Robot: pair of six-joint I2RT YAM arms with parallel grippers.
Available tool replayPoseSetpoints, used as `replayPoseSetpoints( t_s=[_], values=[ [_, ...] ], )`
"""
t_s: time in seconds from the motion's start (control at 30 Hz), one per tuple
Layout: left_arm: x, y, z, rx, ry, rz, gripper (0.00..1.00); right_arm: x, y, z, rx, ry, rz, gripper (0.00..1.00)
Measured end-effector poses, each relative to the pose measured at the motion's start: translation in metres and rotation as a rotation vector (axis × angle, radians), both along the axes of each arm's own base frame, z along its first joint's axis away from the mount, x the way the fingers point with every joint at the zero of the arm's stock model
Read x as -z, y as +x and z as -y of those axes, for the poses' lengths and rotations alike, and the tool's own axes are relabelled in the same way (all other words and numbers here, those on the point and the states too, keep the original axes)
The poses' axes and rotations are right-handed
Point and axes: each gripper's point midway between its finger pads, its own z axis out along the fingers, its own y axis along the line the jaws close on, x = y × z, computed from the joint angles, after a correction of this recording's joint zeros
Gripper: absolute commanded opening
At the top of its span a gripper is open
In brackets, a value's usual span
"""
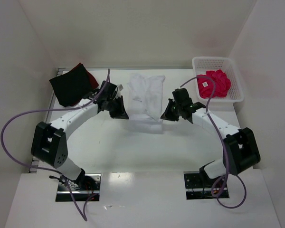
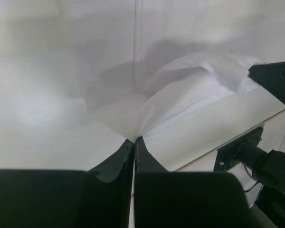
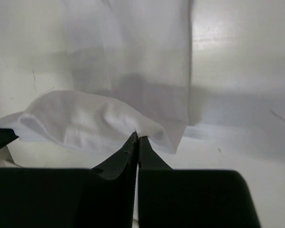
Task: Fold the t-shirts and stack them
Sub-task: Fold the folded rectangular tshirt in 1/3 of the way
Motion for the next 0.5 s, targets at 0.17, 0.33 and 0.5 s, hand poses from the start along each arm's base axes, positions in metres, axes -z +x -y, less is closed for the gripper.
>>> replayPoseSetpoints(
  t_s=[0.17,0.33,0.5],
  values=[
    [0.017,0.049,0.011,0.033,0.016,-0.001,0.0,0.012,0.044,0.001,-0.004,-0.034,0.01,0.0],
    [0.043,0.086,0.018,0.056,0.017,-0.028,0.0,0.02,0.084,-0.004,-0.011,-0.052,0.019,0.0],
    [0.055,0.123,0.009,0.034,0.006,-0.022,0.13,0.022,0.123,-0.019,-0.033,-0.043,0.061,0.18]
  ],
)
